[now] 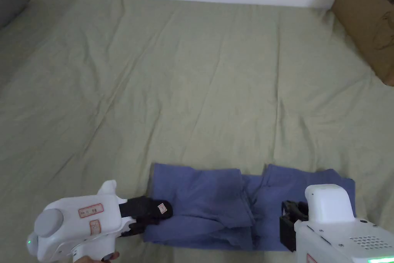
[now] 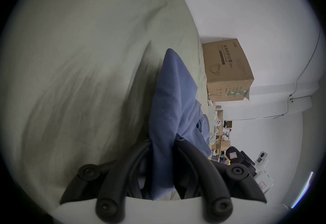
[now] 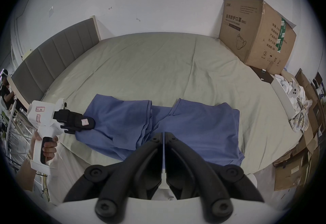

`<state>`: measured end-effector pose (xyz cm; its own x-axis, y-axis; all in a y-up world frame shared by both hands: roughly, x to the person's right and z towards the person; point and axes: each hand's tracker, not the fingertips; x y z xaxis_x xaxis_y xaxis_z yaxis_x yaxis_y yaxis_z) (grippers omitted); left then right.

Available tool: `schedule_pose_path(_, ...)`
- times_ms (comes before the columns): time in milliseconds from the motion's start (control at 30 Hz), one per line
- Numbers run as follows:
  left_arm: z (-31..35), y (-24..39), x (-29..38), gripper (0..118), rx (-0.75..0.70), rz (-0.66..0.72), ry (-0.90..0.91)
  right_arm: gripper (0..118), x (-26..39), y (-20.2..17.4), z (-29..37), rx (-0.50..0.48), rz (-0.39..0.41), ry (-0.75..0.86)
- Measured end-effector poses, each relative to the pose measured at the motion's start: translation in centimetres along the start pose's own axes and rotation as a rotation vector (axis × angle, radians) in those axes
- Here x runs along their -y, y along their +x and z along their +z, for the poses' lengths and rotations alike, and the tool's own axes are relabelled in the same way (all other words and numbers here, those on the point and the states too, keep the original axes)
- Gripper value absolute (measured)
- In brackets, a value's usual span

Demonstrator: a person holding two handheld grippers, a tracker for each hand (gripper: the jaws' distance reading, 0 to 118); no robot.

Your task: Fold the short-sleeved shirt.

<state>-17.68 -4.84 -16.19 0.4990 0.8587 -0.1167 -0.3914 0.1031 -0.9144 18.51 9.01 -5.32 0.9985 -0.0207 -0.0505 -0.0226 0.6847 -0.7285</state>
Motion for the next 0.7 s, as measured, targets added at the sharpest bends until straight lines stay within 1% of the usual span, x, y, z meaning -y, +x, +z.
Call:
schedule_pose_path(67, 1.3, 0.2, -0.5, 15, 0.016, -0.01, 0.012, 2, 0.0, -0.1, -0.1, 0.007, 0.006, -0.006)
schedule_pose_path(100, 2.1, 0.2, -0.9, 15, 0.011, -0.041, 0.019, 2, 0.0, -0.2, -0.1, 0.009, 0.006, -0.005)
schedule_pose_path(167, 4.2, 0.0, -1.9, 15, -0.054, -0.09, 0.021, 2, 0.0, -0.1, -0.1, 0.003, 0.005, -0.002)
schedule_pose_path(333, 11.2, -2.0, -4.2, 15, -0.221, -0.082, 0.13, 2, 0.2, 0.0, -0.2, 0.002, -0.003, 0.008)
schedule_pose_path(433, 14.6, -0.4, -4.3, 15, -0.337, -0.126, 0.143, 2, 0.6, 0.5, -0.3, 0.003, -0.008, 0.01)
schedule_pose_path(533, 16.5, 1.3, -4.6, 15, -0.388, -0.133, 0.175, 2, 1.1, 1.3, -0.5, 0.004, -0.034, 0.007)
schedule_pose_path(567, 16.6, 2.4, -4.4, 15, -0.402, -0.138, 0.185, 2, 1.0, 1.2, -0.3, 0.0, -0.044, 0.005)
schedule_pose_path(700, 15.1, 7.5, -3.3, 15, -0.467, -0.249, 0.197, 2, 1.4, 2.2, -0.2, -0.001, -0.083, 0.011)
